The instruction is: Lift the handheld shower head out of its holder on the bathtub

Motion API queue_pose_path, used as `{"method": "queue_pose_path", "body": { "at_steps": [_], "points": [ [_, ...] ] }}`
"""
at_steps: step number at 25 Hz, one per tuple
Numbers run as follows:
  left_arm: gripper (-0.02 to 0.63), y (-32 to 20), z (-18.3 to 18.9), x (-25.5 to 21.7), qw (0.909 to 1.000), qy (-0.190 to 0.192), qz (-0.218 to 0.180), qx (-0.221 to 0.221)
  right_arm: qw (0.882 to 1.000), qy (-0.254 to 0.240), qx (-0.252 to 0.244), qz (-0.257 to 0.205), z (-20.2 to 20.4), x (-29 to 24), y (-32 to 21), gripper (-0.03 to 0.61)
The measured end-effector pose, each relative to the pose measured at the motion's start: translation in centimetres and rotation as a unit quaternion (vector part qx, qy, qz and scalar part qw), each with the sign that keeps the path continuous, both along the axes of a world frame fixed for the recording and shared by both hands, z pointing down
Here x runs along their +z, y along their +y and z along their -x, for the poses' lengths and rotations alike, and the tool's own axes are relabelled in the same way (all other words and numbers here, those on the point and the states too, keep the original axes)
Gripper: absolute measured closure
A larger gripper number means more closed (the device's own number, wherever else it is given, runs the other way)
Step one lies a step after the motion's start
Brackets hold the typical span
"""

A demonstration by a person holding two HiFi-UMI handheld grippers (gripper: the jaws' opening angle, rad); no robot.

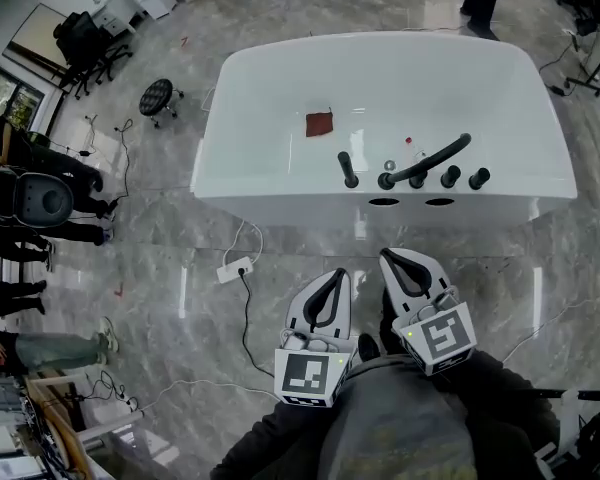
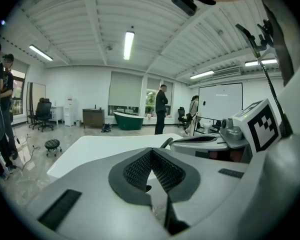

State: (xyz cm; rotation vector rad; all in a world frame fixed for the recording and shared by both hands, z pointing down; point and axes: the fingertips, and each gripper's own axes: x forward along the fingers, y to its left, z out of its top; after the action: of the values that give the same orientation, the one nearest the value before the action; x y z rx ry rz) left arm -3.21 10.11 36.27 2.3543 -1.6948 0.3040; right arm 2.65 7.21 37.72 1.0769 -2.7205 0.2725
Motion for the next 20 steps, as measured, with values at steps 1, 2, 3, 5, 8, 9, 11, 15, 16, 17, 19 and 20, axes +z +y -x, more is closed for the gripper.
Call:
{"method": "queue_pose_path", "body": {
  "at_steps": [1, 2, 3, 5, 8, 9, 11, 15, 16, 17, 19, 20],
  "points": [
    [0.611, -0.7, 0.0, 0.1, 1.0000, -0.001, 0.001, 0.000, 1.000, -0.002, -0.002, 0.000, 0.0, 0.2, -0.6, 0.574],
    [0.611, -1.3, 0.0, 0.1, 1.0000, -0.003, 0.003, -0.001, 1.000, -0.003, -0.002, 0.001, -0.1, 0.2, -1.2, 0.574],
    [0.611, -1.9, -0.1, 0.1, 1.0000, -0.004, 0.004, -0.001, 1.000, -0.003, -0.001, 0.002, -0.1, 0.0, -1.9, 0.574],
    [0.611, -3.2, -0.4, -0.1, 0.9999, -0.008, 0.008, -0.001, 1.000, -0.006, -0.001, 0.004, -0.5, -0.2, -3.2, 0.574],
    [0.611, -5.0, -1.1, -0.4, 0.9999, -0.011, 0.008, -0.001, 1.000, -0.012, -0.006, 0.002, -1.1, -0.1, -5.1, 0.574],
    [0.611, -5.5, -1.2, -0.5, 0.9999, -0.012, 0.007, -0.002, 1.000, -0.012, -0.007, 0.002, -1.3, 0.0, -5.6, 0.574],
    [0.611, -6.4, -1.5, -0.5, 0.9998, -0.015, 0.008, -0.006, 1.000, -0.014, -0.012, 0.003, -1.5, 0.0, -6.5, 0.574],
    [0.611, -7.9, -2.2, -0.5, 0.9997, -0.017, 0.008, -0.017, 1.000, -0.017, -0.019, 0.000, -2.2, -0.1, -8.3, 0.574],
    [0.611, -8.0, -2.2, -0.5, 0.9996, -0.019, 0.009, -0.020, 1.000, -0.018, -0.022, 0.000, -2.2, -0.1, -8.7, 0.574],
    [0.611, -8.1, -2.1, -0.5, 0.9995, -0.020, 0.013, -0.023, 0.999, -0.019, -0.026, 0.001, -2.1, -0.1, -8.9, 0.574],
    [0.611, -8.2, -1.8, -0.5, 0.9991, -0.022, 0.017, -0.033, 0.999, -0.023, -0.034, 0.004, -1.7, -0.1, -9.3, 0.574],
    [0.611, -8.3, -1.6, -0.6, 0.9988, -0.024, 0.017, -0.039, 0.999, -0.025, -0.039, 0.004, -1.5, -0.2, -9.5, 0.574]
  ]
}}
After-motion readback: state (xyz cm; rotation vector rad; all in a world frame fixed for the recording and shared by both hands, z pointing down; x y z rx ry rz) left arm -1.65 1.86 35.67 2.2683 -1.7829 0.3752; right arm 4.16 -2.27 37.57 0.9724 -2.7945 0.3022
